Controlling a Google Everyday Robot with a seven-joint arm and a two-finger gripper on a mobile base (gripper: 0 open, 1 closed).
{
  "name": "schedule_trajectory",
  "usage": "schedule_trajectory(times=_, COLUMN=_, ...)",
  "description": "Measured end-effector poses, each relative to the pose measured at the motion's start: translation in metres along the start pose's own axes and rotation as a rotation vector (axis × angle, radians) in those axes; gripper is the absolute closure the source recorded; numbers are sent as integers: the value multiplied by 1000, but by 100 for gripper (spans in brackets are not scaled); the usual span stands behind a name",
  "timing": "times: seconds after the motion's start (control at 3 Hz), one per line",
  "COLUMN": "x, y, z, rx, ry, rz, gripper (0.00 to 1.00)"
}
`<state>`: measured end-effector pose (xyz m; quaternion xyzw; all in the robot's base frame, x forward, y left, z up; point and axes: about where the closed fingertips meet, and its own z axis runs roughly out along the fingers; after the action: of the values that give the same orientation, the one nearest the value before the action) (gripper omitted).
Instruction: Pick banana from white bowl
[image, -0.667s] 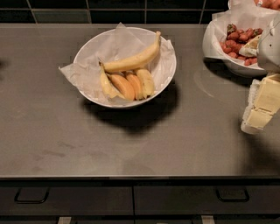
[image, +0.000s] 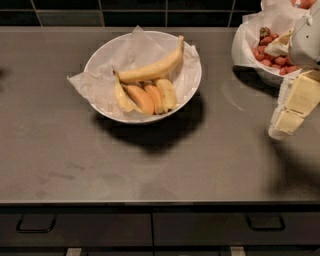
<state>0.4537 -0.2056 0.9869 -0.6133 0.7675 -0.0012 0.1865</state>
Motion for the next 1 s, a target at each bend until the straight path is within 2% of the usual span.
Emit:
schedule_trajectory(times=0.33, x=-35, y=-19, z=2, rx=-35, ry=-119, rz=-62, gripper=0)
schedule_trajectory(times=0.67, x=-74, y=-40, z=1, rx=-41, ry=-220, rz=-122, gripper=0)
schedule_trajectory(times=1.0, x=-102, y=-52, z=2, rx=-48, ry=-252, rz=-170, gripper=0)
